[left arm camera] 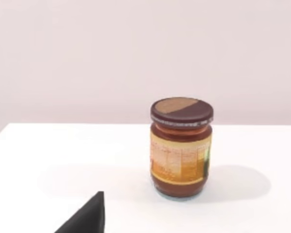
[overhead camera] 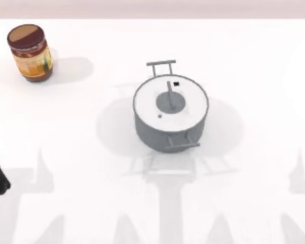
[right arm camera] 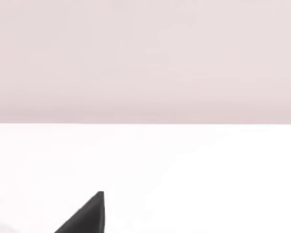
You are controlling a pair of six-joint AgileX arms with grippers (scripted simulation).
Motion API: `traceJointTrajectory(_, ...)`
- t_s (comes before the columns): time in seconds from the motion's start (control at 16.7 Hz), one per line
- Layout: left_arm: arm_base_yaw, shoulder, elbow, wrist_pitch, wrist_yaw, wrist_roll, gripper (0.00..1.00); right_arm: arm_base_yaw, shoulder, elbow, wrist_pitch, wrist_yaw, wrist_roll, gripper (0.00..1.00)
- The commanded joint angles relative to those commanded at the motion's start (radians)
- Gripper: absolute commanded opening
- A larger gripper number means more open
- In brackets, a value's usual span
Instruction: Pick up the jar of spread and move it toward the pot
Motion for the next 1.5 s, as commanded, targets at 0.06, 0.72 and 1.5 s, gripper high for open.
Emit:
traceJointTrajectory(0.06,0.000,0.000,0.000,0.000,0.000,0.000,1.00,0.000,0.000,0.000,0.000,0.000,0.000,1.00)
traceJointTrajectory(0.72,0.066,0.498,0.269,0.180,0.231,0.049,1.00,0.000,0.000,0.000,0.000,0.000,0.000,1.00)
traceJointTrajectory(1.5,0.223,1.738,0.935,0.624,0.809,0.172,1.00,0.000,0.000,0.000,0.000,0.000,0.000,1.00)
